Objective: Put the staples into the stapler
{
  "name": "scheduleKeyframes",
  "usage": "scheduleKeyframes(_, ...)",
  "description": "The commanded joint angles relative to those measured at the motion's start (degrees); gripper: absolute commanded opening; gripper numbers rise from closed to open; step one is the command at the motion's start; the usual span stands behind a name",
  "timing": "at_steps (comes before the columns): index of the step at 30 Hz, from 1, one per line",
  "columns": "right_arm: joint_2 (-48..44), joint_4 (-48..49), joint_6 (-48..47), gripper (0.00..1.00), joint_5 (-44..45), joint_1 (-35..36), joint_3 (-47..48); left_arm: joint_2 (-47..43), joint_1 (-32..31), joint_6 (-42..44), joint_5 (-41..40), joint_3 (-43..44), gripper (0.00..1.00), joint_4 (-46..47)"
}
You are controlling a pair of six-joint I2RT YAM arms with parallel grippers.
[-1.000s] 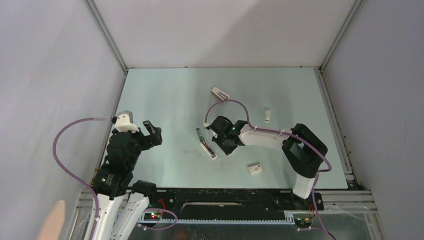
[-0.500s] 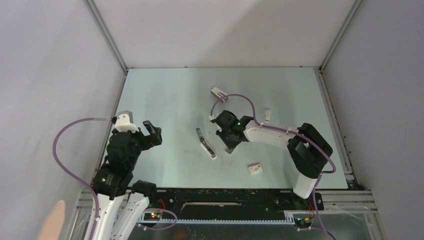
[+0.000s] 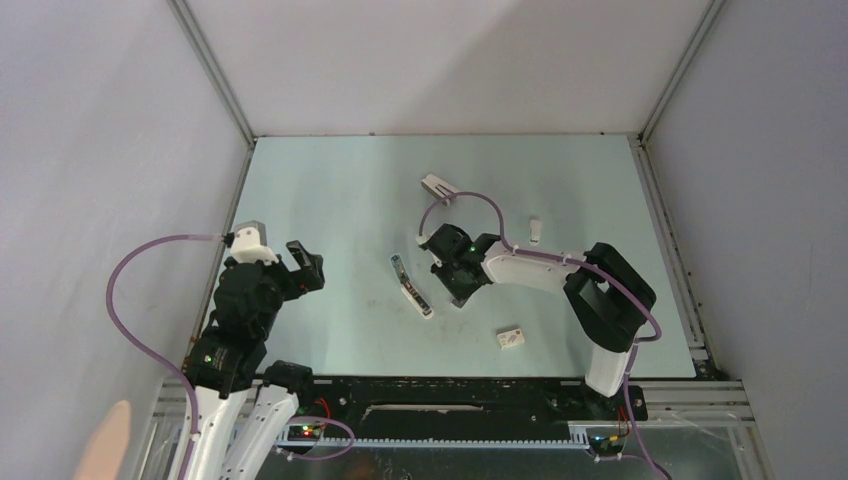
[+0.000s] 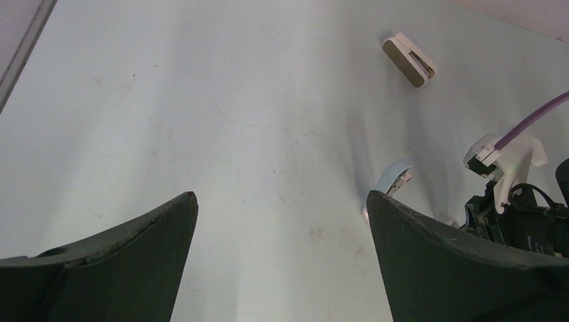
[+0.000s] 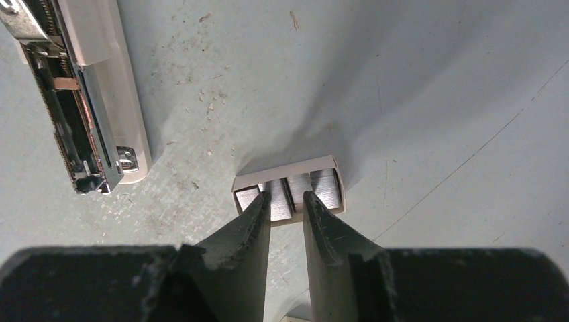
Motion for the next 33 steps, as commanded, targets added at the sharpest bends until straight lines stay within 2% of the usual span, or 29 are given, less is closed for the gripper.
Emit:
scheduleKeyframes(1, 1.62, 0.27, 0.12, 0.27, 3.48, 0.09, 0.83, 0.42, 0.69, 1.40, 1.03, 0.00, 1.00, 1.71)
scheduleKeyframes(17, -6.09, 0.83, 1.81, 0.30, 4.71, -0.49, -0.20, 0.47, 0.69, 1.37, 0.65, 0.02, 1.00, 1.72)
scheduleKeyframes(33, -1.44, 2.49, 1.74, 0.25, 4.60, -1.38, -0.19, 0.69, 0.73, 1.35, 1.11, 0.04, 1.00, 1.80)
